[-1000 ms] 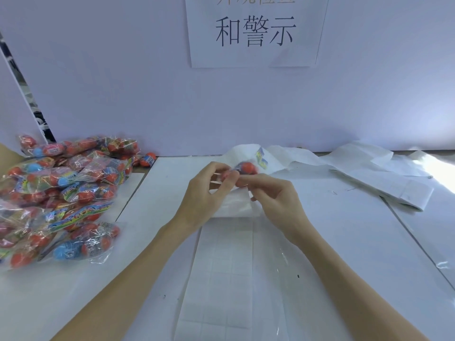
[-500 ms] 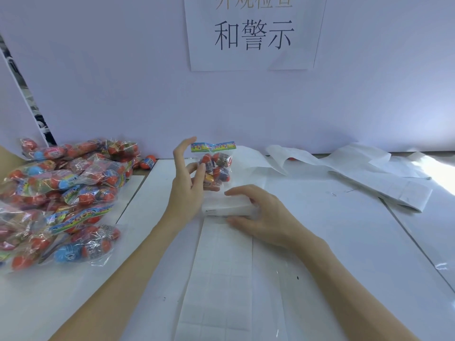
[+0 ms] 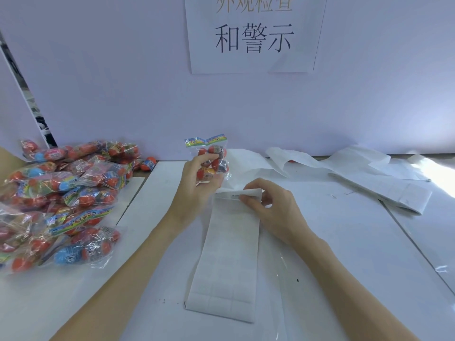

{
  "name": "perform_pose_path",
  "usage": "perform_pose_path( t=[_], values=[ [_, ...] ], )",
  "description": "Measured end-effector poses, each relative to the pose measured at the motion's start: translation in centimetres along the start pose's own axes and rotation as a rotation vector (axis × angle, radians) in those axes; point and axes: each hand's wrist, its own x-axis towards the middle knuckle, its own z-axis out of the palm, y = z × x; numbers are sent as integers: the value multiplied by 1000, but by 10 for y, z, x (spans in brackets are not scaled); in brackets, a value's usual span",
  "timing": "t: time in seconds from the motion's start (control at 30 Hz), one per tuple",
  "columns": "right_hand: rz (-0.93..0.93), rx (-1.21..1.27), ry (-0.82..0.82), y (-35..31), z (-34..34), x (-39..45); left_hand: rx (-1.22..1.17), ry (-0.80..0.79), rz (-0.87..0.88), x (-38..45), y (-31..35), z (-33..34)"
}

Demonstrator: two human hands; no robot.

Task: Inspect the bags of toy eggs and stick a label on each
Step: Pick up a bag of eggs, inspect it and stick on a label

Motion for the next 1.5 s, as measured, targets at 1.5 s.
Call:
perform_pose_path(
  t=[1.5],
  values=[
    [-184, -168, 125, -4, 6, -2, 149, -127, -72, -6, -16, 18]
  ],
)
